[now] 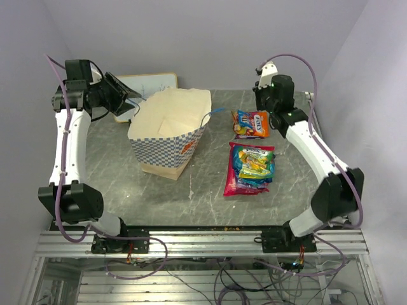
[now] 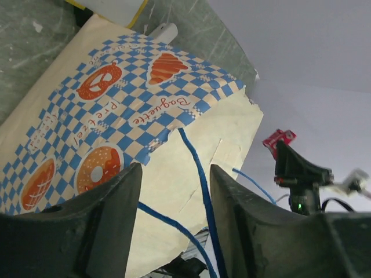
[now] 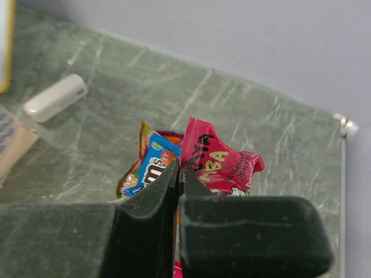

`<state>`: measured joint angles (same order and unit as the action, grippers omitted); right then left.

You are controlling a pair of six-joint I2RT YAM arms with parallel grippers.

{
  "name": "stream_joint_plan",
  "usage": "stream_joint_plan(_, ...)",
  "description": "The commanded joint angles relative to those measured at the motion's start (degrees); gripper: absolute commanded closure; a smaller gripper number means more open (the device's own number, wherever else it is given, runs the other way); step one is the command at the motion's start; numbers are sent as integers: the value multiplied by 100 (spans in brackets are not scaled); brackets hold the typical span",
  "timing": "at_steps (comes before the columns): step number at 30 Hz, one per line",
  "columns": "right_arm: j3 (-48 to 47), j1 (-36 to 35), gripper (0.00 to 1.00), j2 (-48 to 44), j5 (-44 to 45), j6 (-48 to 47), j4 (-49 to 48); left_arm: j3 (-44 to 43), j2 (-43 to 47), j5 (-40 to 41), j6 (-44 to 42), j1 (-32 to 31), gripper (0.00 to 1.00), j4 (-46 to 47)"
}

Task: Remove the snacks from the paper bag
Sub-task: Adjust the paper bag at the center of the board.

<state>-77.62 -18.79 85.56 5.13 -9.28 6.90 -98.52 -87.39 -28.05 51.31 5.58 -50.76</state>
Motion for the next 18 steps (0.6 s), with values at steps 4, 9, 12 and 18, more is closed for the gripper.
stream_joint_plan(4, -1335, 592, 100, 1445, 417, 1491, 1438, -361, 101, 395, -779, 65, 17, -401)
stream_joint_plan(9, -1931, 664, 100, 2171, 617, 2080, 1919, -342, 249, 572, -965, 65, 5, -559)
stream_joint_plan(12, -2421, 670, 100, 2552, 1000, 2646, 2497, -473, 280, 709, -1183, 67, 3, -739)
stream_joint_plan(18, -2609, 649, 100, 2904, 858, 3298, 2862, -773, 337, 949, -1482, 67, 4, -1099)
